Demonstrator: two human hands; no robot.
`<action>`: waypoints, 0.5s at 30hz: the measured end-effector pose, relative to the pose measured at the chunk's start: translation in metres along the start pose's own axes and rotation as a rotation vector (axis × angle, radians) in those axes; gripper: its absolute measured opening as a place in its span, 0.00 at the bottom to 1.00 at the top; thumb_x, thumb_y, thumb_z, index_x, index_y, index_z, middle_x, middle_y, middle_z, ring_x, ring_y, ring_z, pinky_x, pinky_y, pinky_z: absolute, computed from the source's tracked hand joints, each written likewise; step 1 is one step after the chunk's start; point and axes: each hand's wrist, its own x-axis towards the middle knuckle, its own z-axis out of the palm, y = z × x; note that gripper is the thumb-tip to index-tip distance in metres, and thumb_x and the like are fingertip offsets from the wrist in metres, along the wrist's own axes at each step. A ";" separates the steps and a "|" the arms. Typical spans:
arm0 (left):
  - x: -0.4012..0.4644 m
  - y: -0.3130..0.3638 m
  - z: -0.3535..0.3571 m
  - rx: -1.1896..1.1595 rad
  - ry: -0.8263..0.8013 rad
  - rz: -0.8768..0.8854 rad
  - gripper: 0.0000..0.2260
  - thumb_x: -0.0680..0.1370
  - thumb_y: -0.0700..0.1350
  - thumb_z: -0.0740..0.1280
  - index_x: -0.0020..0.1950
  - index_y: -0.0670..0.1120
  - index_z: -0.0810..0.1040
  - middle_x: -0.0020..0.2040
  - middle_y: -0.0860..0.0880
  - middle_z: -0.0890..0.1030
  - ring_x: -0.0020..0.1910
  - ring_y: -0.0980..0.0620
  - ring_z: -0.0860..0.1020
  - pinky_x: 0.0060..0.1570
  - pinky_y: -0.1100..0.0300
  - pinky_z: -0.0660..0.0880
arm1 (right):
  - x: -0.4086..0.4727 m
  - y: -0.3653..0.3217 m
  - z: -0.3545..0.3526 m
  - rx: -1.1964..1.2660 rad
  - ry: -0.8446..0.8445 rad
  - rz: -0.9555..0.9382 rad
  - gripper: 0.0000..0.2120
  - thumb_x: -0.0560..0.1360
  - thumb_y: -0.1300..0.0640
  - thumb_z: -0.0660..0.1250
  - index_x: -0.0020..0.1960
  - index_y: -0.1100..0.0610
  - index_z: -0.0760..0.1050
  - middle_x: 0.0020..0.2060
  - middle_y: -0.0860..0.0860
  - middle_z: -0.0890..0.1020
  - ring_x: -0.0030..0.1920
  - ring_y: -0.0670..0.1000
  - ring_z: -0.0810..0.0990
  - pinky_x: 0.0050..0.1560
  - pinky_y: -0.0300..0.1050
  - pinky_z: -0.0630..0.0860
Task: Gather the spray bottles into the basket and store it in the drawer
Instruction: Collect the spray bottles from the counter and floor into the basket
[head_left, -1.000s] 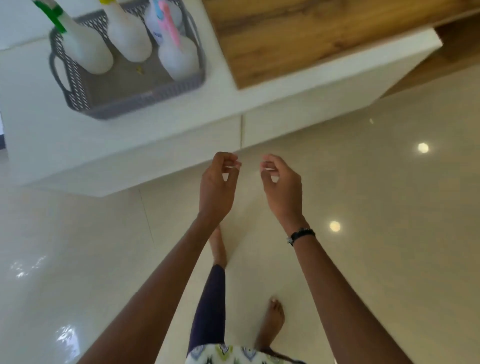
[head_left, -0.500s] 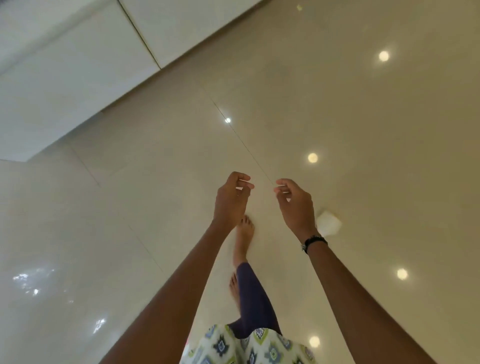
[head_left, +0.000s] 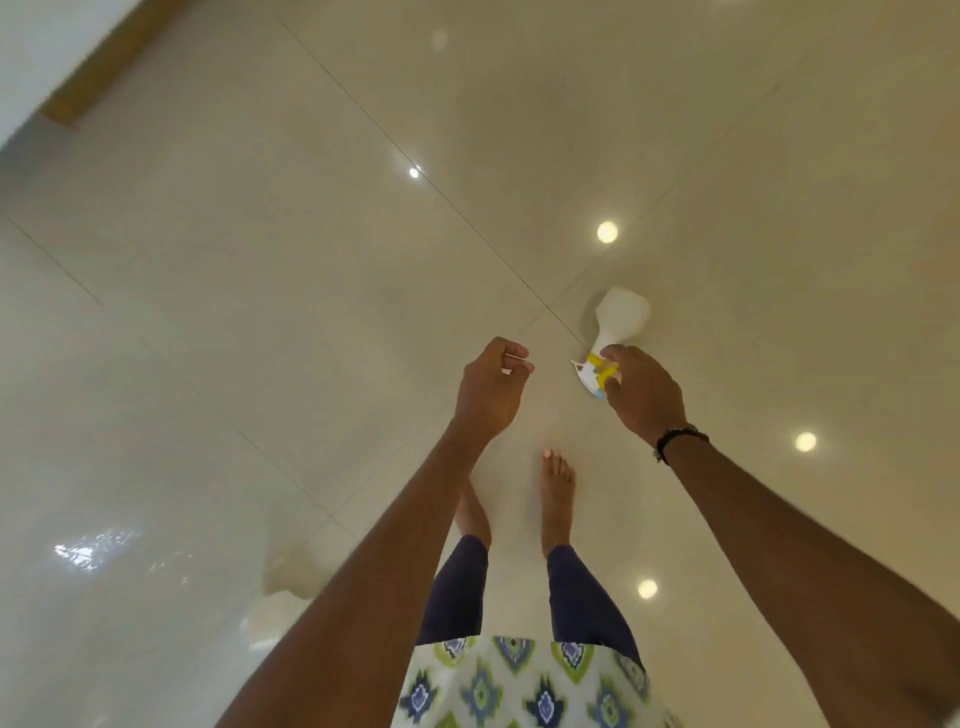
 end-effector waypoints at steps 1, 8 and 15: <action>0.003 -0.007 0.010 0.006 -0.006 -0.012 0.06 0.78 0.38 0.62 0.53 0.47 0.75 0.49 0.48 0.82 0.45 0.49 0.77 0.48 0.51 0.76 | 0.005 0.011 0.004 -0.065 -0.016 -0.038 0.20 0.73 0.67 0.61 0.64 0.56 0.71 0.60 0.53 0.76 0.60 0.57 0.72 0.50 0.48 0.72; 0.051 -0.053 0.078 0.041 -0.031 -0.027 0.16 0.79 0.41 0.65 0.66 0.44 0.70 0.63 0.45 0.77 0.48 0.50 0.76 0.42 0.60 0.73 | 0.070 0.093 0.050 -0.446 0.034 -0.323 0.29 0.62 0.74 0.66 0.63 0.62 0.72 0.67 0.60 0.72 0.66 0.63 0.71 0.51 0.61 0.77; 0.142 -0.100 0.147 0.035 -0.123 0.007 0.19 0.80 0.42 0.64 0.71 0.46 0.67 0.69 0.47 0.72 0.54 0.50 0.76 0.57 0.55 0.73 | 0.172 0.149 0.099 -0.848 0.145 -0.519 0.41 0.62 0.73 0.65 0.73 0.53 0.62 0.75 0.56 0.60 0.75 0.61 0.56 0.63 0.74 0.61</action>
